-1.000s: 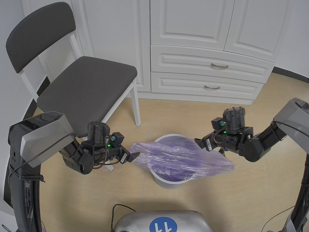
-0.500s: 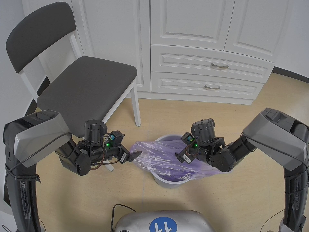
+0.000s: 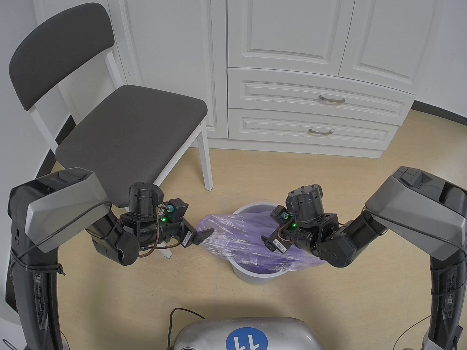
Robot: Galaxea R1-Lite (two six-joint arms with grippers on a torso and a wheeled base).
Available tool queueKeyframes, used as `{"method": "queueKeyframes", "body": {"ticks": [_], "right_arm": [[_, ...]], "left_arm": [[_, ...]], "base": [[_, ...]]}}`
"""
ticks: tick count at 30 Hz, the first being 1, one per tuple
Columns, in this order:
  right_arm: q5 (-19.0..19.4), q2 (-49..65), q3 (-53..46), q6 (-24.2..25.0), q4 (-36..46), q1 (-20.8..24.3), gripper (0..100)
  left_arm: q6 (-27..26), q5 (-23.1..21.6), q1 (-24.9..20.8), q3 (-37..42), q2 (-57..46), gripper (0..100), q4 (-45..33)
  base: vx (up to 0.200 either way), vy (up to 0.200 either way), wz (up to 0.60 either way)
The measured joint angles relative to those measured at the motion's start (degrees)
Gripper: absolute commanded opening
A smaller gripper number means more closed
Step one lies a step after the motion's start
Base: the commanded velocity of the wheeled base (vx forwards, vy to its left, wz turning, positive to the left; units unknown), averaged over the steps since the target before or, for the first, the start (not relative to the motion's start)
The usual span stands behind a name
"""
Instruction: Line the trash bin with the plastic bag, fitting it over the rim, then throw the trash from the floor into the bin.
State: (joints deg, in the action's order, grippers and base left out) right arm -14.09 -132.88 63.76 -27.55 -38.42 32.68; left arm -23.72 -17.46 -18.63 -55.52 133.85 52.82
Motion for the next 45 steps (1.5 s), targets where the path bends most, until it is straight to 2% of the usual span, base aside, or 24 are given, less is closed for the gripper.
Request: {"method": "queueKeyframes", "body": {"ticks": [6, 16, 27, 35, 42, 43, 45], "right_arm": [[-0.09, 2.84, -3.56, -0.06, -0.6, 3.83, 100], [-0.73, -1.11, -0.09, -0.39, -0.71, 4.47, 100], [-2.52, -7.62, 6.34, -0.3, -0.68, 1.82, 100], [-2.52, -8.02, 6.96, -0.37, -0.68, -1.88, 100], [-2.4, -7.4, 8.07, -0.33, -0.77, -3.25, 100], [-2.35, -7.31, 8.31, -0.28, -0.79, -3.34, 0], [-2.33, -7.23, 9.06, -0.2, -0.74, -3.34, 0]], "left_arm": [[-0.02, 0.71, 0.02, -0.35, 0.63, 100, 0.0], [-0.06, 0.73, -0.02, -0.27, 0.74, 100, 0.06], [-0.11, 0.71, -0.02, -0.02, 0.73, 100, 0.06], [-0.09, 0.73, 0.06, -0.24, 0.73, 100, 0.09], [-0.09, 0.74, 0.06, -0.35, 0.88, 100, 0.06], [-0.09, 0.74, 0.06, -0.38, 0.9, 100, 0.06], [-0.09, 0.74, 0.06, -0.4, 0.94, 100, 0.06]], "base": [[0.0, 0.0, 0.0], [0.0, 0.0, 0.0], [0.0, 0.0, 0.0], [0.0, 0.0, 0.0], [0.0, 0.0, 0.0], [0.0, 0.0, 0.0], [0.0, 0.0, 0.0]]}}
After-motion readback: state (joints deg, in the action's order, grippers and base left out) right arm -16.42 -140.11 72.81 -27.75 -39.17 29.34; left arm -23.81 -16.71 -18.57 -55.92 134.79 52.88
